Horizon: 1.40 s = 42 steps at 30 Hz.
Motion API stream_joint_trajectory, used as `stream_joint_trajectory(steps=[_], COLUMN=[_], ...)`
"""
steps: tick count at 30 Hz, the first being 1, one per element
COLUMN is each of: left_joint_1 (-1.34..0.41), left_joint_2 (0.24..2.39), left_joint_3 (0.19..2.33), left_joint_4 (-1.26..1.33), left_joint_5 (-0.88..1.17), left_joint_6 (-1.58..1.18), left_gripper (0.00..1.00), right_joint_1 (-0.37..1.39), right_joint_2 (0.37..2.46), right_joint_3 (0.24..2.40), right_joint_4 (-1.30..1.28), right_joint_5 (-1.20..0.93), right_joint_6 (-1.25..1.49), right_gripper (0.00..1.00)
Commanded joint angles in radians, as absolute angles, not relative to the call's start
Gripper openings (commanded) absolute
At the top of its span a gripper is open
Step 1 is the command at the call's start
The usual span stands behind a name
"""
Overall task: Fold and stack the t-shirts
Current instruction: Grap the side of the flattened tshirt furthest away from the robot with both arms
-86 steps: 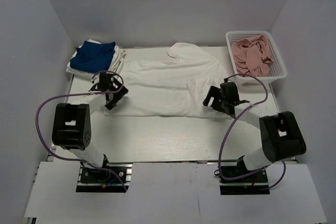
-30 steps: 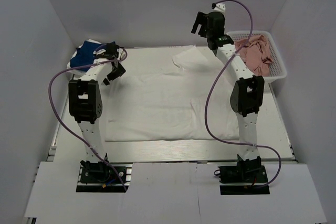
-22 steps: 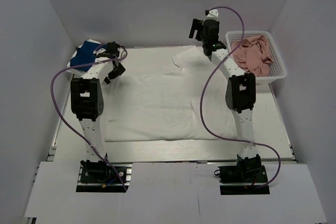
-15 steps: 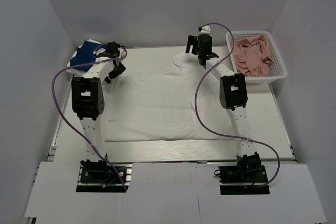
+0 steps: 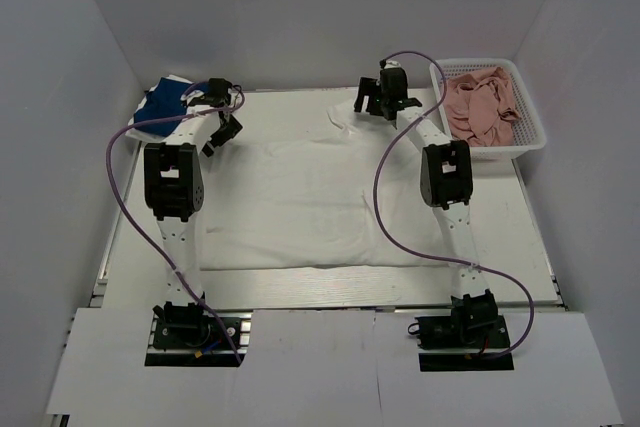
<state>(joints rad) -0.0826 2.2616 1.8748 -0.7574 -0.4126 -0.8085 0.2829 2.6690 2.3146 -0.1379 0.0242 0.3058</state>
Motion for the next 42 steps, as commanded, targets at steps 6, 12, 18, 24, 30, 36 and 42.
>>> stream_joint_trajectory(steps=[6,12,18,24,30,36,42], left_joint_1=[-0.087,-0.087,-0.087,-0.087,-0.097,-0.117,-0.137], left_joint_2=[2.247,2.267,2.295,2.313,2.258,2.175,2.117], left_joint_3=[1.902,1.92,1.94,1.963,1.907,1.815,1.813], left_joint_4=[-0.782,-0.782,-0.782,-0.802,-0.825,-0.799,-0.841], left_joint_5=[-0.448,-0.437,-0.456,-0.434,-0.416,-0.426,-0.526], left_joint_6=[-0.815,-0.815,-0.824,-0.824,-0.824,-0.834,-0.825], left_gripper=[0.9,0.9,0.87,0.69,0.42,0.0,0.0], right_joint_1=[0.29,0.307,0.354,0.376,0.387,0.402,0.403], right_joint_2=[2.618,2.612,2.626,2.588,2.47,2.375,2.182], right_joint_3=[2.338,2.309,2.307,2.283,2.102,1.942,1.729], right_joint_4=[-0.491,-0.45,-0.391,-0.349,-0.222,-0.065,0.179], right_joint_5=[0.072,0.172,0.314,0.305,0.317,0.37,0.417], right_joint_6=[0.21,0.144,0.014,-0.02,-0.006,-0.006,-0.029], right_gripper=[0.68,0.32,0.0,0.0,0.0,0.0,0.0])
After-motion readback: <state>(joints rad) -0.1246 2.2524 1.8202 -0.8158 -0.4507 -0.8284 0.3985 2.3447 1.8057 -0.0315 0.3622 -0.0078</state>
